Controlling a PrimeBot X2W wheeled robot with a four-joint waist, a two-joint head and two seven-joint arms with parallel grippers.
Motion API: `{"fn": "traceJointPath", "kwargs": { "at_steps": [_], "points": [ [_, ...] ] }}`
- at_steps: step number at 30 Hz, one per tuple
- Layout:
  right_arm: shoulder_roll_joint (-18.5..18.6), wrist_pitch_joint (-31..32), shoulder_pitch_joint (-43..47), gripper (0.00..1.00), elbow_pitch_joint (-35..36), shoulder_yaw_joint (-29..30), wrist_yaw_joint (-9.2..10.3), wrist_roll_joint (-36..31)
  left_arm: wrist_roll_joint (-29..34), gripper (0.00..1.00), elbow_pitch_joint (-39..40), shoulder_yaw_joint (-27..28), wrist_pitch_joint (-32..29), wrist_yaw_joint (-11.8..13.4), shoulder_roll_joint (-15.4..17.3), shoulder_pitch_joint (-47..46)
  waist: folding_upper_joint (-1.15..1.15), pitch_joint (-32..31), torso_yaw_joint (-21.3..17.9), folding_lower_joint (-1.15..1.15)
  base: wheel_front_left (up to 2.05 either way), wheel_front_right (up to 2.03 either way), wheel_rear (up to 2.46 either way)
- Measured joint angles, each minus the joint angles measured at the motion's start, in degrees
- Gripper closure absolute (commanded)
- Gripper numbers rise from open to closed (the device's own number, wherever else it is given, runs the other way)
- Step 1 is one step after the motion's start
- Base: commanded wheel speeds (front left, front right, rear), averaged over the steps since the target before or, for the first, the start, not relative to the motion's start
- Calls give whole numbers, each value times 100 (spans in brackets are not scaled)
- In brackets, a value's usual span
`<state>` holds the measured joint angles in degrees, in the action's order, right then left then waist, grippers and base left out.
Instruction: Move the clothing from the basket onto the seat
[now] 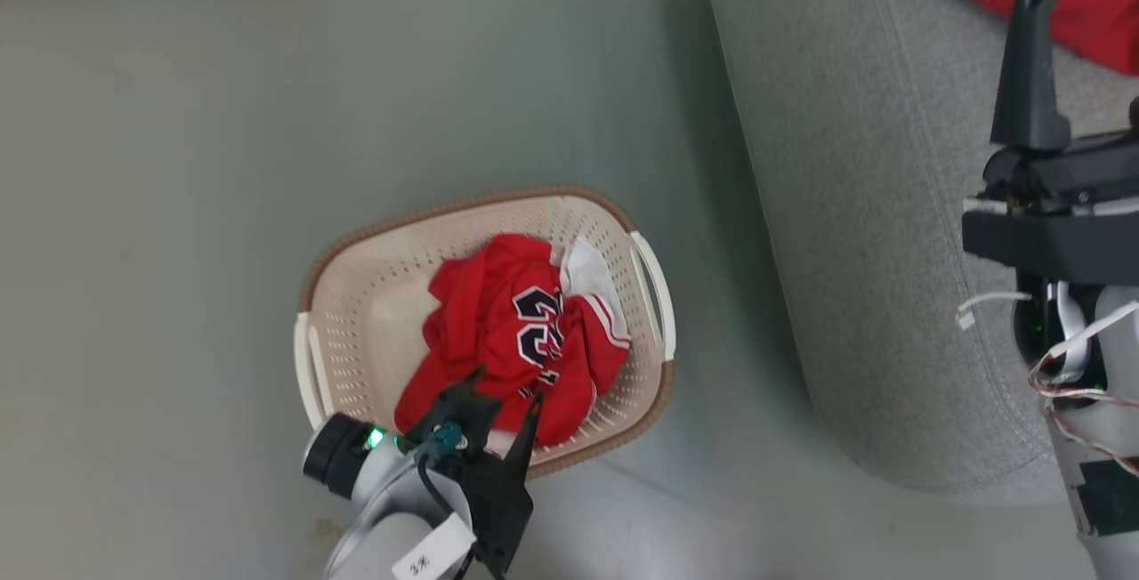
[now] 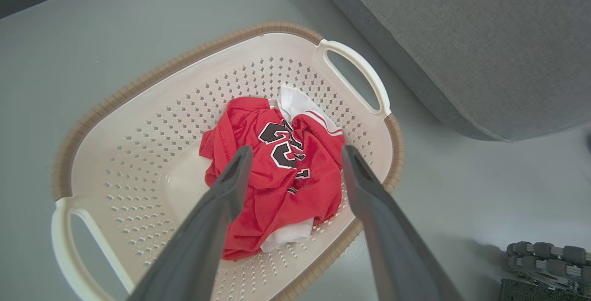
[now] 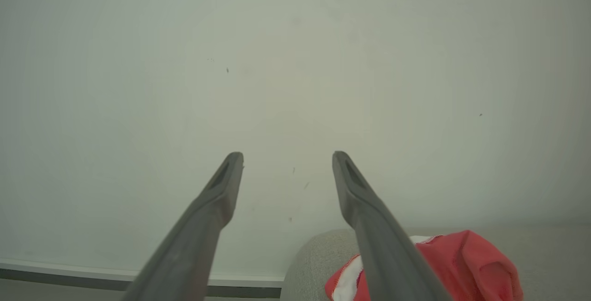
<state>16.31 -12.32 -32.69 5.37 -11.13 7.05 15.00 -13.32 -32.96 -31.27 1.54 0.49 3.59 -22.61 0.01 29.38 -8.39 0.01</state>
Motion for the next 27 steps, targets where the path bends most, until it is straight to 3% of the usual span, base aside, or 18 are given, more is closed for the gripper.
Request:
{"fn": "traceJointPath", "kwargs": {
  "at_steps": [8,27],
  "points": [
    [7,24,-456,0,81,8,-8,-45,89,0,-336,-81,-71,-8,-5,-518,0,604,-164,0,0,0,0],
    [-121,63,-1614,0,510,-112,-59,-127,380,0,-881,-267,-247,-311,-18,-1950,-1,2126,-489,-1,0,0,0]
  ]
}}
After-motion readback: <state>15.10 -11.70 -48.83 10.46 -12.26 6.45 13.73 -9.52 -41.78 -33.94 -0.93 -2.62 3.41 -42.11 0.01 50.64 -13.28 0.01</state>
